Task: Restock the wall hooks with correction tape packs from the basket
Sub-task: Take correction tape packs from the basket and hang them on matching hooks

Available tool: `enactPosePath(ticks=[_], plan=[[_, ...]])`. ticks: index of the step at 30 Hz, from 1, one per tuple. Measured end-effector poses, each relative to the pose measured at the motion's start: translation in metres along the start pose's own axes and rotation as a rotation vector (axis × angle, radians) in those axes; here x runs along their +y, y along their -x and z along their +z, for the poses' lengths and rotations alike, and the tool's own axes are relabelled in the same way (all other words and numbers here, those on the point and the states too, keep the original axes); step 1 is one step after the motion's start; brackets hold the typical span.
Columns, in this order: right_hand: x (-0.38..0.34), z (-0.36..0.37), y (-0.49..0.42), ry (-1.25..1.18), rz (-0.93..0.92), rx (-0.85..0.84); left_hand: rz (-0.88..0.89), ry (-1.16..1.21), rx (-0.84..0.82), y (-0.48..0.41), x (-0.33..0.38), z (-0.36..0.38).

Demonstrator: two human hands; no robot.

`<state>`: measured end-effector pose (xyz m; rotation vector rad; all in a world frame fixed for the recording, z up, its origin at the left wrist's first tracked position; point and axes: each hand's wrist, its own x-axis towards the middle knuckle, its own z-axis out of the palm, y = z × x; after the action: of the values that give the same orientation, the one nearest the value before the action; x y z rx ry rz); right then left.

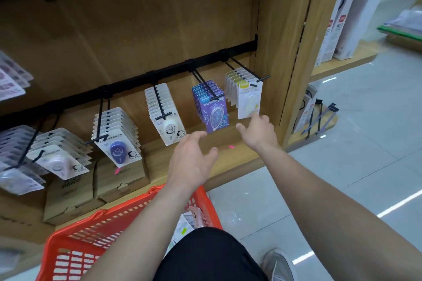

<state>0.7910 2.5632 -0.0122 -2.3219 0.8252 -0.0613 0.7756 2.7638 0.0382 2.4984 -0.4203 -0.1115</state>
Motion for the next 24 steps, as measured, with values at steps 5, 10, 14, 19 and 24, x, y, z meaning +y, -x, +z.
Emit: enactPosePath(ticks=[5,10,14,19,24], plan=[[-0.049,-0.017,0.065,0.25,-0.352,-0.254,-0.045,-0.03,-0.025,0.028,-0.03,-0.036],[-0.129,-0.028,0.124,0.412,-0.577,-0.323,-0.123,-0.091,0.007,0.063,-0.076,-0.087],[-0.166,0.006,0.155,0.513,-0.646,-0.371,-0.185,-0.106,-0.026,0.096,-0.128,-0.113],[-0.149,0.089,0.174,0.532,-0.621,-0.49,-0.3,-0.122,-0.103,0.14,-0.2,-0.107],[-0.084,0.166,0.174,0.49,-0.466,-0.638,-0.419,-0.109,-0.242,0.167,-0.264,-0.063]])
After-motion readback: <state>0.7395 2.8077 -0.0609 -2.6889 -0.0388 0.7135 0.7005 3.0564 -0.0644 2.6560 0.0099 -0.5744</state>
